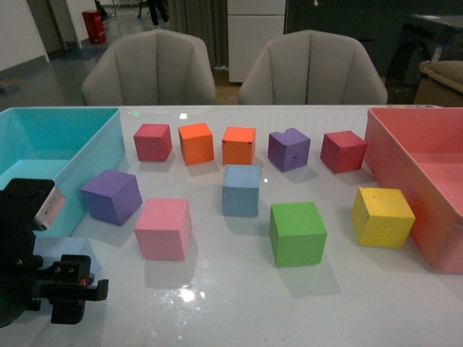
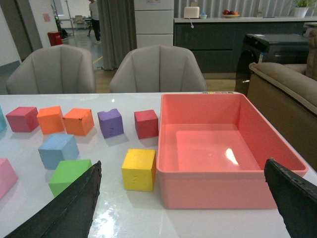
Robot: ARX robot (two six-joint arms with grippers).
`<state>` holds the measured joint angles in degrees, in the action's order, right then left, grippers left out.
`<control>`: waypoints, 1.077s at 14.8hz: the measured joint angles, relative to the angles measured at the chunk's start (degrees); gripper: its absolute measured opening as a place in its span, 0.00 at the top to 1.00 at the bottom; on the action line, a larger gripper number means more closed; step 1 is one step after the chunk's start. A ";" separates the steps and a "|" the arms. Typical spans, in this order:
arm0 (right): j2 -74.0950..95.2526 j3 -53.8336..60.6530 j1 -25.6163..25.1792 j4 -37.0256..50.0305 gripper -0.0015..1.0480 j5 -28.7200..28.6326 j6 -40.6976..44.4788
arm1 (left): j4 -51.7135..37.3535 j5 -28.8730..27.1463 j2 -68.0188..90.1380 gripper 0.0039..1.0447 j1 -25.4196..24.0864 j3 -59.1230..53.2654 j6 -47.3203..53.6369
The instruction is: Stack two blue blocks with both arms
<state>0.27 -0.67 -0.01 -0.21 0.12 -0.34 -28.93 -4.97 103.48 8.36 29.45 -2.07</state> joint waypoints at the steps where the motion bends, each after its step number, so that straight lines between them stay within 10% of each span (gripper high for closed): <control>1: 0.00 0.00 0.00 0.00 0.06 0.00 0.00 | 2.34 -0.24 -4.61 0.49 1.36 -0.24 0.81; 10: 0.00 0.00 0.00 0.00 0.06 0.00 0.00 | 23.21 -0.90 4.90 0.49 18.12 33.68 4.07; 16: 0.00 0.00 0.00 -0.02 0.06 -0.02 0.02 | 34.14 -0.74 21.94 0.50 19.54 59.17 6.05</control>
<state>0.27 -0.67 -0.01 -0.23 0.10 -0.32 5.21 -5.72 125.43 27.90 88.62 3.99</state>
